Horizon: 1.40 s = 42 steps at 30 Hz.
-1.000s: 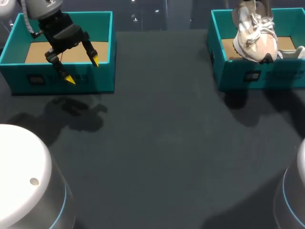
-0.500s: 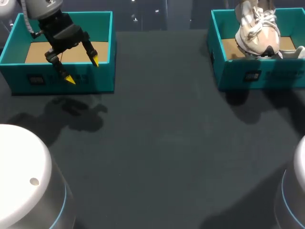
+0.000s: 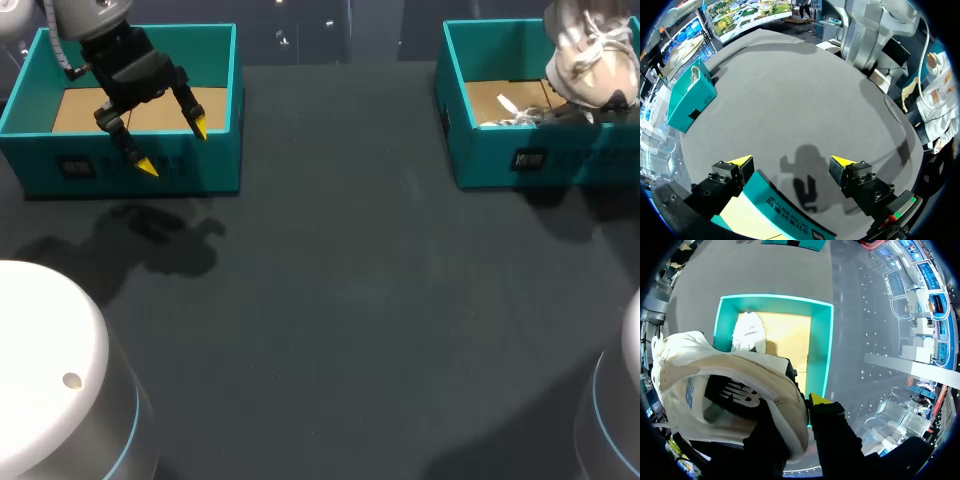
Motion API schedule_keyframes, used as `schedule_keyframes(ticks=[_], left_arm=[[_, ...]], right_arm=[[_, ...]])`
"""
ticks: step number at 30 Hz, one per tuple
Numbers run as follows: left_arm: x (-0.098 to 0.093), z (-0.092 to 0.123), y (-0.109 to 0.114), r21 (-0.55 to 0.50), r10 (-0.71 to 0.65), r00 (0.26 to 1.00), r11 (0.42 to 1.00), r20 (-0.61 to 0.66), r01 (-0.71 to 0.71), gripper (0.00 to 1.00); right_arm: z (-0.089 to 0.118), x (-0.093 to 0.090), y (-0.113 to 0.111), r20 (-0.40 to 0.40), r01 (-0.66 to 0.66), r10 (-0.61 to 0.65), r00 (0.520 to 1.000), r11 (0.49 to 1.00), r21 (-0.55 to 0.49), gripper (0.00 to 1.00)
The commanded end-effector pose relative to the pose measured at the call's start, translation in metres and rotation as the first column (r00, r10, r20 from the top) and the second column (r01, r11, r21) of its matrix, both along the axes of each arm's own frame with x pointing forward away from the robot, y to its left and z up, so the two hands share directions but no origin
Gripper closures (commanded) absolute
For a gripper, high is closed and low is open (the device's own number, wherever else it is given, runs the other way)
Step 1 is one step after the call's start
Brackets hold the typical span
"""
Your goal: Take the shoe out of the shoebox, open the shoe tongue, remove and reinsert the insole, then place the shoe into the shoebox
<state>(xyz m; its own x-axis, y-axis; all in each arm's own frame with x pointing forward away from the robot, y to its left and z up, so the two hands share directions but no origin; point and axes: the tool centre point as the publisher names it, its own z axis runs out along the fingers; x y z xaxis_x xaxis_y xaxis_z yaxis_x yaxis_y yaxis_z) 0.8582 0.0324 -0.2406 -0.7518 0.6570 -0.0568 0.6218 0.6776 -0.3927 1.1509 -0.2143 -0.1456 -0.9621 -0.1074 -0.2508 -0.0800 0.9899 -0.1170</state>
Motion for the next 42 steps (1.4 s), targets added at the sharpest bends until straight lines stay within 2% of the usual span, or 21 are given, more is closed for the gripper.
schedule_keyframes(ticks=[1, 9, 12, 14, 17, 21, 24, 39, 40, 42], left_arm=[[-0.001, 0.000, 0.000, 0.001, 0.000, 1.000, 1.000, 0.002, 0.000, 0.00], [-0.001, 0.000, 0.000, 0.001, 0.000, 1.000, 1.000, 0.002, 0.000, 0.00], [-0.001, 0.000, 0.000, 0.001, 0.000, 1.000, 1.000, 0.002, 0.000, 0.00], [-0.001, 0.000, 0.000, 0.001, 0.000, 1.000, 1.000, 0.002, 0.000, 0.00], [-0.001, 0.000, 0.000, 0.001, 0.000, 1.000, 1.000, 0.002, 0.000, 0.00], [-0.001, 0.000, 0.000, 0.001, 0.000, 1.000, 1.000, 0.002, 0.000, 0.00], [-0.001, 0.000, 0.000, 0.001, 0.000, 1.000, 1.000, 0.002, 0.000, 0.00], [-0.001, 0.000, 0.000, 0.001, 0.000, 1.000, 1.000, 0.002, 0.000, 0.00], [-0.001, 0.000, 0.000, 0.001, 0.000, 1.000, 1.000, 0.002, 0.000, 0.00], [-0.001, 0.000, 0.000, 0.001, 0.000, 1.000, 1.000, 0.002, 0.000, 0.00]], right_arm=[[-0.005, 0.009, -0.021, -0.005, -0.025, 0.025, 1.000, 1.000, 0.013, 1.00], [-0.011, 0.017, -0.046, -0.008, 0.001, -0.001, 1.000, 1.000, 0.021, 1.00], [-0.014, 0.019, -0.053, -0.007, 0.092, -0.091, 0.996, 0.995, 0.036, 1.00], [-0.015, 0.020, -0.059, -0.006, 0.199, -0.199, 0.980, 0.978, 0.057, 1.00], [-0.017, 0.018, -0.067, 0.012, 0.327, -0.329, 0.944, 0.942, 0.073, 1.00], [-0.016, 0.012, -0.077, 0.057, 0.490, -0.495, 0.867, 0.868, 0.083, 1.00], [-0.017, 0.007, -0.083, 0.054, 0.578, -0.586, 0.809, 0.808, 0.113, 1.00], [-0.017, 0.007, -0.083, 0.054, 0.578, -0.586, 0.809, 0.808, 0.113, 1.00], [-0.019, 0.009, -0.089, 0.016, 0.632, -0.640, 0.768, 0.761, 0.144, 1.00], [-0.021, 0.011, -0.099, -0.011, 0.741, -0.747, 0.665, 0.658, 0.139, 1.00]])
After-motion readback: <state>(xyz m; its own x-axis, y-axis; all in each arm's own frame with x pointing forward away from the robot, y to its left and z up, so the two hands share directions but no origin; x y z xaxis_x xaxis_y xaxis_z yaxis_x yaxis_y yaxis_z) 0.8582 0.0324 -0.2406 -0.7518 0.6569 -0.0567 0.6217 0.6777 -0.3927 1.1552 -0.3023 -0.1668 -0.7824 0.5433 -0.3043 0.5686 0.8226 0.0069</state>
